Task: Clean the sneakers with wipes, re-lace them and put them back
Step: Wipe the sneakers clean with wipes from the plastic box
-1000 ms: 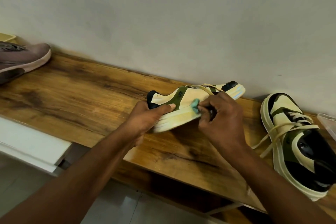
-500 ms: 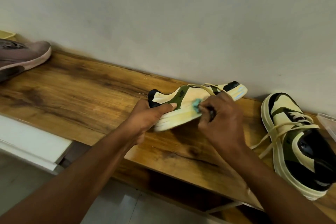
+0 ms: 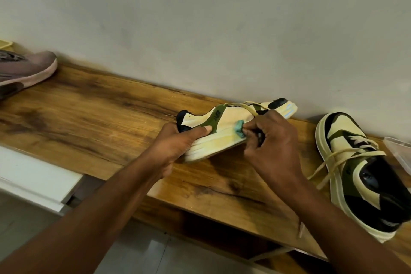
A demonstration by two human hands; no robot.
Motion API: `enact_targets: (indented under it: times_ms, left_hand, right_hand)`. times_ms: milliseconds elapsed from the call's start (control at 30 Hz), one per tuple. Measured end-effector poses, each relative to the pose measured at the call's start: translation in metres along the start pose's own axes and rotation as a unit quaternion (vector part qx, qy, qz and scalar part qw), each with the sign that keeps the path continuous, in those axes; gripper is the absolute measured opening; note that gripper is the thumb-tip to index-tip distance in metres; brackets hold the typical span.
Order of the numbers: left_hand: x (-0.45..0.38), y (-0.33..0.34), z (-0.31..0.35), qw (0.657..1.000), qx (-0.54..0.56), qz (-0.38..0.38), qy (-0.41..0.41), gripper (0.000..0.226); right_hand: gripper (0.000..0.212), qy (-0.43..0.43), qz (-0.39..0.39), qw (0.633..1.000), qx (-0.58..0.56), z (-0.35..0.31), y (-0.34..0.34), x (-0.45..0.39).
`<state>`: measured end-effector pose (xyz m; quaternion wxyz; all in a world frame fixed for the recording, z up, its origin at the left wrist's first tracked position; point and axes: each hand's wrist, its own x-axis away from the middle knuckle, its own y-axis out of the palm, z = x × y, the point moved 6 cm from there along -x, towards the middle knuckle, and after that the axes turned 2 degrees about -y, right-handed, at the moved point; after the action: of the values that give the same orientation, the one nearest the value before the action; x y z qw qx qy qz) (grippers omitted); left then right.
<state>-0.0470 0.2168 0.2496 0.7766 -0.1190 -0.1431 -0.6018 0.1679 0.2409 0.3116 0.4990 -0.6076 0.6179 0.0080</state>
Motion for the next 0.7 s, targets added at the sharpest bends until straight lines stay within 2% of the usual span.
enact_targets:
  times_ms: [133, 233, 300, 400, 500, 700]
  left_hand:
    - [0.001, 0.0, 0.0, 1.0, 0.002, -0.007, -0.007, 0.03]
    - [-0.001, -0.004, -0.002, 1.0, 0.009, -0.006, -0.02, 0.04]
    - [-0.001, -0.005, -0.002, 1.0, 0.009, -0.003, -0.021, 0.043]
    - [0.0, -0.005, -0.002, 1.0, 0.006, -0.002, -0.024, 0.043]
    - [0.001, -0.006, -0.001, 1.0, 0.005, 0.002, -0.025, 0.043]
    - [0.005, -0.004, 0.002, 1.0, -0.008, -0.017, -0.008, 0.032]
  right_hand:
    - [0.022, 0.024, -0.046, 0.999, -0.004, -0.005, 0.0, 0.0]
    - [0.048, 0.086, -0.142, 0.982, -0.091, 0.0, -0.005, -0.003]
    - [0.063, 0.099, -0.19, 0.968, -0.131, 0.003, -0.009, -0.002]
    - [0.06, 0.079, -0.173, 0.976, -0.106, 0.002, -0.013, -0.001]
    - [0.057, 0.023, -0.159, 0.986, -0.046, -0.007, -0.012, -0.003]
    - [0.057, -0.049, -0.188, 0.979, 0.057, -0.015, -0.008, -0.005]
